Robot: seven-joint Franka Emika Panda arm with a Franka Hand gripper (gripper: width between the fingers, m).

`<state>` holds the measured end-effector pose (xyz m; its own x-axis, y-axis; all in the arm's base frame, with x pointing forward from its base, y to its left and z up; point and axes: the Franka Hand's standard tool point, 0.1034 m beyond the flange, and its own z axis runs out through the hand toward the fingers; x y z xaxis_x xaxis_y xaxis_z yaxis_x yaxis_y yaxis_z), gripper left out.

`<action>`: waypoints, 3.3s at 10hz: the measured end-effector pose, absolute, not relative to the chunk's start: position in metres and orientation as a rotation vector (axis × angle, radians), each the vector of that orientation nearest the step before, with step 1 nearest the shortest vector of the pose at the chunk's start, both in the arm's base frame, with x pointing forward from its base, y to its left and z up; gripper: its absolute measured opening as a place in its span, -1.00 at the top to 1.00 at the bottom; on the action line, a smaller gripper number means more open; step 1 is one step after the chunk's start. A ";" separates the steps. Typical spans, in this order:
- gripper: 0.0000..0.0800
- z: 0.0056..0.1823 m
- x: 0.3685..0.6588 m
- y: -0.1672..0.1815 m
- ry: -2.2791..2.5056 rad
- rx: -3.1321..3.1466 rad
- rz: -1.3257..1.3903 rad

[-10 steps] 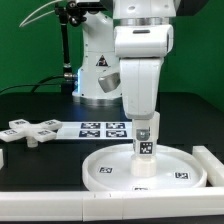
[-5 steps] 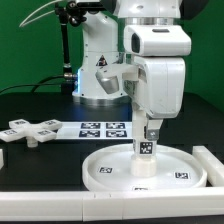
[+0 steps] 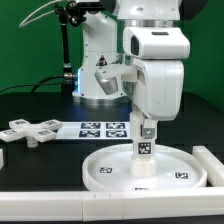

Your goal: Assemble round table

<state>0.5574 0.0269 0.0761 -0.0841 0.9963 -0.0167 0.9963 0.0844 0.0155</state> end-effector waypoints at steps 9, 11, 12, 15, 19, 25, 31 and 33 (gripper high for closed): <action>-0.04 0.075 0.555 0.026 1.624 2.683 -0.011; -0.04 0.075 0.555 0.026 1.469 2.771 -0.010; -0.04 0.075 0.554 0.026 1.368 2.822 -0.010; -0.04 0.076 0.554 0.027 1.025 2.975 -0.004; -0.04 0.074 0.554 0.030 0.531 3.131 0.036; -0.04 0.073 0.554 0.030 0.007 3.191 0.025; -0.04 0.072 0.551 0.031 -0.935 3.106 -0.005; -0.04 0.072 0.550 0.033 -1.224 3.013 -0.024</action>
Offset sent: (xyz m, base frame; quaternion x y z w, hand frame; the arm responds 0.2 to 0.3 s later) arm 0.0003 -0.0006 0.0045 0.0068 0.0105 0.1140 0.9934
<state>0.5502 0.0333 0.0721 0.7174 -0.6944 -0.0555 -0.6961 -0.7114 -0.0968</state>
